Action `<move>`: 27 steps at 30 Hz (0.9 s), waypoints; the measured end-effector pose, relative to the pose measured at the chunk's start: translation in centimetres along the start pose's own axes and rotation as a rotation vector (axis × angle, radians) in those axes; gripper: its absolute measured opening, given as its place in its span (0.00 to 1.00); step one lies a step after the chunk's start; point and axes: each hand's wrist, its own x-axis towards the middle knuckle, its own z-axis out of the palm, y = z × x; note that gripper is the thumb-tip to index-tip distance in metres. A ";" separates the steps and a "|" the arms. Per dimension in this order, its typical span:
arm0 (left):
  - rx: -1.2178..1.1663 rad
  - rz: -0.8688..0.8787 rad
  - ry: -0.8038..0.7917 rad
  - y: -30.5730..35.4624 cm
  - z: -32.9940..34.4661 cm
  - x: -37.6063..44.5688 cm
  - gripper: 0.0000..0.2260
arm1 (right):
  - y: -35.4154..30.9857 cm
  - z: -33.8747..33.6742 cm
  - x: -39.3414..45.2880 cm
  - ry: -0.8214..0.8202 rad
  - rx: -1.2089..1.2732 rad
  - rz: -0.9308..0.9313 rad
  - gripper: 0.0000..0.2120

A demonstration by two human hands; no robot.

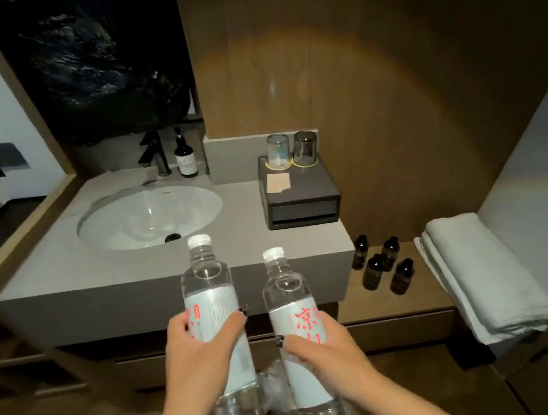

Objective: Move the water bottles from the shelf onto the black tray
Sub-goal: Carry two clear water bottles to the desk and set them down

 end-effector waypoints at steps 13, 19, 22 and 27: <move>0.058 0.183 0.129 2.8 -14.9 8.9 0.24 | -8.5 16.0 6.7 -0.031 0.001 -0.219 0.17; 0.041 0.142 0.222 2.8 -17.9 13.1 0.24 | -10.5 20.5 11.6 -0.121 -0.019 -0.241 0.16; 0.051 0.115 0.253 3.6 -19.1 16.2 0.24 | -11.7 22.8 14.4 -0.172 -0.004 -0.245 0.16; 0.013 0.086 0.309 4.7 -21.2 21.6 0.24 | -14.7 26.5 19.2 -0.257 -0.023 -0.250 0.18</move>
